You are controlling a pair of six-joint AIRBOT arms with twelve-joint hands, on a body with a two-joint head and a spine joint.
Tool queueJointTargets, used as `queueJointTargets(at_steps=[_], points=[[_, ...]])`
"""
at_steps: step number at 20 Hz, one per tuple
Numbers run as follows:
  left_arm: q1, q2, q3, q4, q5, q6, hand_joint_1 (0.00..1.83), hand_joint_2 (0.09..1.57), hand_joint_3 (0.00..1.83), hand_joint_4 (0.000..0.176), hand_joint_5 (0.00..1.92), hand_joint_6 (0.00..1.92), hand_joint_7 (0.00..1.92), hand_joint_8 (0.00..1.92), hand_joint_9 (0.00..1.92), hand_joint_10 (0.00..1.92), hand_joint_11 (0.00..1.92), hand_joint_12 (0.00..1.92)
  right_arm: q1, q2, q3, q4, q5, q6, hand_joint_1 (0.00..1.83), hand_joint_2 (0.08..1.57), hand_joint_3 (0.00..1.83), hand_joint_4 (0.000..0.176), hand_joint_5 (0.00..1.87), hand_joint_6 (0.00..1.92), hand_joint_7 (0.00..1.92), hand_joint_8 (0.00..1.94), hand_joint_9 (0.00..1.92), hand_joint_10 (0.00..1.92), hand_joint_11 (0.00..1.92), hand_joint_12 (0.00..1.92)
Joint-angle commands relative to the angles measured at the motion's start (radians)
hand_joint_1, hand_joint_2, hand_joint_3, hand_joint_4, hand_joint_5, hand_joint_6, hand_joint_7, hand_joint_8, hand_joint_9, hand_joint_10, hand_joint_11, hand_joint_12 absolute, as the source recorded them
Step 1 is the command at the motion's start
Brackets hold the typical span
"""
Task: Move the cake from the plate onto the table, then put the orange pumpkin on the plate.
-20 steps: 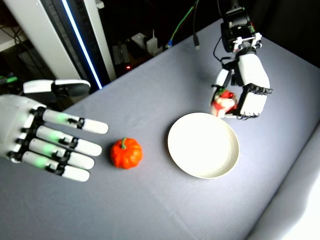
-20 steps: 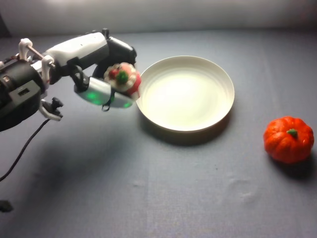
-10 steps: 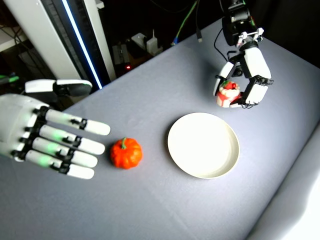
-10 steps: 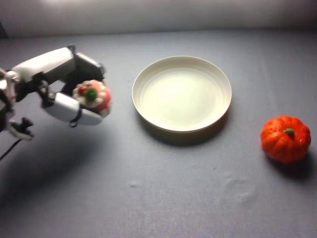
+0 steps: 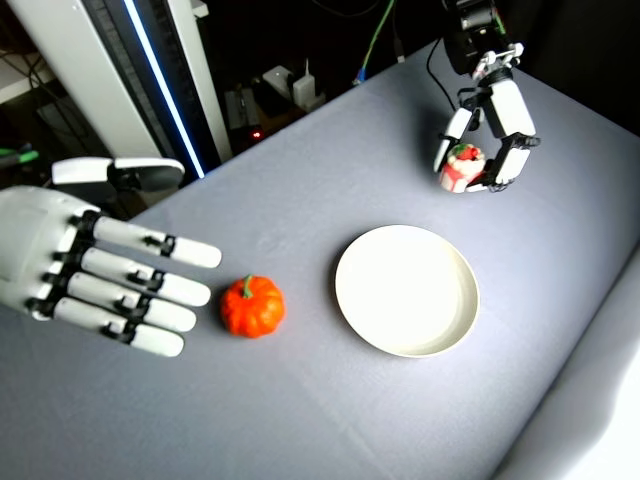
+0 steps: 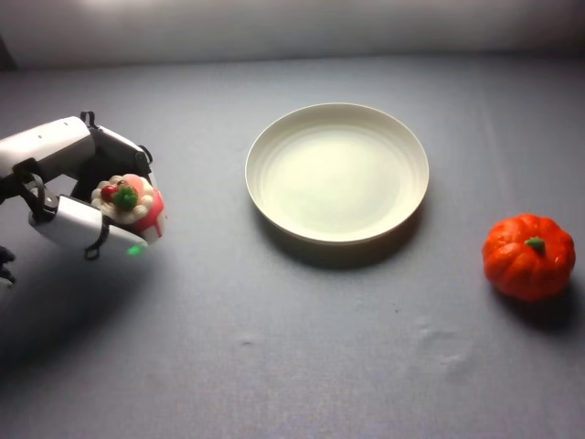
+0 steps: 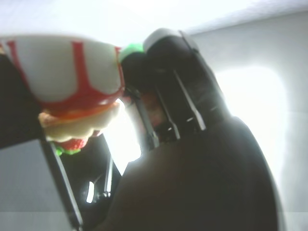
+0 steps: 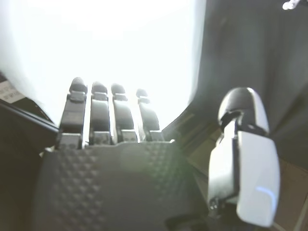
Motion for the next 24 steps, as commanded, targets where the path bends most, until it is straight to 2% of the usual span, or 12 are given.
queueJointTargets(at_steps=[1, 5, 7, 8, 10, 11, 13, 16, 17, 21, 23, 24], points=[[-0.003, 0.025, -0.002, -0.019, -0.084, -0.007, 1.25, 1.0, 0.33, 0.0, 0.88, 1.06, 0.92, 1.4, 0.85, 1.8, 0.83, 1.92, 0.004, 0.0, 0.003, -0.004, 0.127, 0.01, 0.15, 1.07, 0.02, 0.061, 0.0, 0.0, 0.0, 0.0, 0.0, 0.0, 0.02, 0.01], [-0.003, 0.03, -0.007, 0.03, -0.039, -0.007, 1.25, 0.82, 0.66, 0.0, 0.92, 1.12, 0.96, 1.4, 0.93, 1.79, 0.92, 1.92, 0.004, -0.004, 0.004, -0.004, 0.126, 0.01, 0.12, 1.09, 0.01, 0.047, 0.0, 0.0, 0.0, 0.0, 0.0, 0.0, 0.08, 0.04], [-0.003, 0.029, -0.008, 0.052, -0.019, -0.007, 1.25, 0.82, 0.68, 0.0, 0.92, 1.13, 0.94, 1.45, 0.91, 1.83, 0.91, 1.92, 0.004, -0.005, 0.004, -0.004, 0.126, 0.01, 0.1, 1.09, 0.01, 0.039, 0.0, 0.0, 0.0, 0.0, 0.0, 0.0, 0.06, 0.05], [0.001, 0.026, -0.008, 0.052, -0.015, -0.007, 1.25, 0.84, 0.66, 0.0, 0.91, 1.12, 0.9, 1.51, 0.87, 1.9, 0.91, 1.92, 0.004, -0.006, 0.004, -0.004, 0.126, 0.01, 0.1, 1.12, 0.0, 0.041, 0.0, 0.0, 0.0, 0.0, 0.0, 0.0, 0.01, 0.21], [0.007, 0.016, -0.004, 0.052, -0.006, -0.007, 1.17, 1.04, 0.21, 0.0, 0.92, 1.15, 0.86, 1.8, 0.88, 1.92, 0.93, 1.92, 0.004, -0.006, 0.004, -0.004, 0.126, 0.01, 0.09, 1.12, 0.0, 0.05, 0.0, 0.0, 0.0, 0.0, 0.0, 0.0, 0.0, 0.27], [0.011, 0.009, 0.0, 0.055, 0.0, -0.007, 1.22, 1.0, 0.35, 0.0, 0.89, 1.11, 0.86, 1.54, 0.84, 1.9, 0.88, 1.92, 0.004, -0.006, 0.004, -0.004, 0.126, 0.01, 0.11, 1.12, 0.0, 0.05, 0.0, 0.0, 0.0, 0.0, 0.0, 0.0, 0.0, 0.28], [0.02, 0.0, 0.003, 0.056, 0.004, -0.007, 1.24, 0.95, 0.43, 0.0, 0.91, 1.07, 0.91, 1.41, 0.85, 1.84, 0.87, 1.92, 0.004, -0.006, 0.004, -0.004, 0.126, 0.01, 0.1, 1.13, 0.0, 0.057, 0.0, 0.0, 0.0, 0.0, 0.0, 0.0, 0.0, 0.36], [0.029, -0.022, 0.014, 0.056, 0.012, -0.007, 1.26, 0.95, 0.38, 0.0, 0.95, 0.95, 0.93, 1.39, 0.87, 1.85, 0.88, 1.92, 0.004, -0.006, 0.003, -0.004, 0.127, 0.01, 0.12, 1.13, 0.0, 0.063, 0.0, 0.0, 0.0, 0.0, 0.0, 0.0, 0.0, 0.26], [0.033, -0.03, 0.019, 0.056, 0.014, -0.007, 1.19, 1.03, 0.18, 0.0, 0.96, 1.04, 0.89, 1.61, 0.86, 1.88, 0.88, 1.92, 0.004, -0.006, 0.003, -0.004, 0.127, 0.01, 0.11, 1.13, 0.0, 0.054, 0.0, 0.0, 0.0, 0.0, 0.0, 0.0, 0.0, 0.29], [0.054, -0.057, 0.036, 0.058, 0.023, -0.007, 1.24, 1.09, 0.13, 0.0, 0.93, 0.98, 0.91, 1.35, 0.83, 1.75, 0.81, 1.91, 0.004, -0.006, 0.003, -0.004, 0.127, 0.01, 0.13, 1.14, 0.0, 0.045, 0.0, 0.0, 0.0, 0.0, 0.0, 0.0, 0.0, 0.13], [0.058, -0.059, 0.036, 0.058, 0.024, -0.007, 1.21, 1.15, 0.02, 0.0, 0.82, 1.16, 0.94, 1.19, 0.69, 1.41, 0.63, 1.77, 0.004, -0.006, 0.003, -0.004, 0.127, 0.01, 0.13, 1.13, 0.0, 0.063, 0.0, 0.0, 0.0, 0.0, 0.0, 0.0, 0.0, 0.01], [0.058, -0.06, 0.036, 0.059, 0.027, -0.007, 1.24, 1.02, 0.0, 0.0, 0.63, 0.57, 0.72, 0.59, 0.58, 0.84, 0.41, 1.44, 0.004, -0.006, 0.003, -0.004, 0.127, 0.01, 0.13, 1.12, 0.0, 0.066, 0.0, 0.0, 0.0, 0.0, 0.0, 0.0, 0.0, 0.01]])
